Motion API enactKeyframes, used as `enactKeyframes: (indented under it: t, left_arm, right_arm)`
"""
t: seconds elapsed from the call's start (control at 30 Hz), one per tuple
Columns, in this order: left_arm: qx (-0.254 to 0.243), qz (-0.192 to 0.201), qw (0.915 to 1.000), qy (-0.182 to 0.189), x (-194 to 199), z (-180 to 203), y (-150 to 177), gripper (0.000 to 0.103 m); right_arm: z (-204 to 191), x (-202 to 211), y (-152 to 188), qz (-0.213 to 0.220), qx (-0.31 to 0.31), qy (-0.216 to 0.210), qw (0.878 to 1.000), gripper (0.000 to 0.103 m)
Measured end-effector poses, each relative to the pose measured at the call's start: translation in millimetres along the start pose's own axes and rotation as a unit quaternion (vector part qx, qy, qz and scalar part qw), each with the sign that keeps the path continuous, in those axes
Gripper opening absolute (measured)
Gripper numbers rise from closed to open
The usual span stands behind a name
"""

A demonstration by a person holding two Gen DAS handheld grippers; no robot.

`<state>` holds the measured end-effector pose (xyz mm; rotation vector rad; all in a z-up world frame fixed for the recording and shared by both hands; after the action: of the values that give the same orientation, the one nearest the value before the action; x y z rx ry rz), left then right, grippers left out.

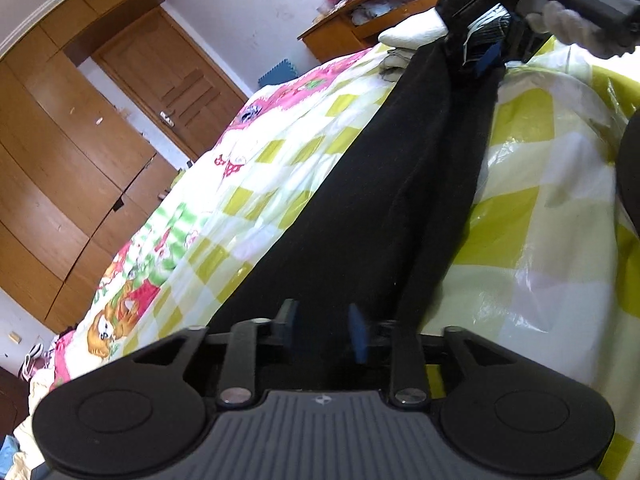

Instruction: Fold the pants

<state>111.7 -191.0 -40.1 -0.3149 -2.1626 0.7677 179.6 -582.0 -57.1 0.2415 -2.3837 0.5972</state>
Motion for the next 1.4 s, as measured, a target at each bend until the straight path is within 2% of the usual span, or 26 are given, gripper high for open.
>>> enactKeyframes:
  t: [0.17,0.37,0.43,0.6,0.63,0.73,0.77,0.93,1.1,1.17,1.2,1.23,1.3,1.4]
  left_arm:
    - [0.019,0.007,0.9997,0.010,9.6,-4.0,6.6,0.056]
    - [0.032,0.029,0.9985,0.033,12.9,0.6,1.7,0.057]
    - [0.027,0.037,0.9981,0.040,13.5,4.7,-3.4,0.059]
    - [0.008,0.019,0.9995,0.025,-3.9,8.7,-8.7,0.059]
    - [0.015,0.011,0.9994,0.029,-7.4,6.7,-8.5,0.057]
    - [0.040,-0.004,0.9981,0.047,-12.5,-0.6,-6.8,0.032]
    - [0.045,-0.007,0.9978,0.049,-13.3,-2.4,-6.5,0.029]
    - [0.055,-0.002,0.9971,0.052,-11.2,-3.5,-7.3,0.025]
    - [0.037,-0.003,0.9981,0.049,-12.5,1.4,-6.2,0.024]
    - [0.042,-0.002,0.9982,0.043,-14.4,-1.8,-7.8,0.024]
    - [0.044,-0.002,0.9982,0.042,-15.0,-3.8,-8.6,0.024]
    - [0.043,-0.002,0.9982,0.041,-15.7,-5.5,-9.1,0.024]
    - [0.038,-0.003,0.9984,0.043,-16.1,-8.5,-10.1,0.023]
    - [0.041,0.013,0.9983,0.039,-3.7,-16.9,-16.0,0.020]
  right_arm:
    - [-2.5,13.8,6.3,0.014,0.000,-0.034,0.999,0.046]
    - [0.3,11.6,4.8,0.012,-0.029,-0.063,0.998,0.046]
    - [0.4,13.3,2.7,0.017,-0.034,-0.069,0.997,0.050]
    - [5.5,18.0,3.5,0.020,-0.048,-0.086,0.995,0.058]
    - [8.2,19.0,3.7,0.019,-0.049,-0.086,0.995,0.060]
    - [13.4,20.0,2.7,0.019,-0.054,-0.084,0.995,0.067]
    - [15.9,21.1,2.4,0.019,-0.059,-0.086,0.994,0.068]
    - [23.2,27.1,1.3,0.030,-0.086,-0.100,0.991,0.073]
    - [4.8,3.9,-5.2,0.025,-0.057,-0.085,0.994,0.073]
    - [-8.8,-6.9,-5.2,0.021,-0.034,-0.082,0.996,0.062]
    - [-17.0,-12.1,-5.8,0.019,-0.018,-0.078,0.997,0.039]
    - [-22.6,-17.2,-6.4,0.010,-0.005,-0.064,0.998,0.009]
    - [-31.3,-20.3,-9.3,-0.008,-0.005,-0.057,0.998,0.007]
    - [-47.4,11.1,-15.5,0.007,0.016,-0.090,0.996,0.006]
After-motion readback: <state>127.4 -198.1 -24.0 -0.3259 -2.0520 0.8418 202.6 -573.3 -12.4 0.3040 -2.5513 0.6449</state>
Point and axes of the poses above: each gripper's, at about its wrist camera, not at the fingertips, and x roughly against the way its jaws point, z to its right, y to its underside, the point moved 7 cm from there along -x, roughly the way its jaws point, and after that the axes turned 8 degrees about y, right-handed, at the moved point
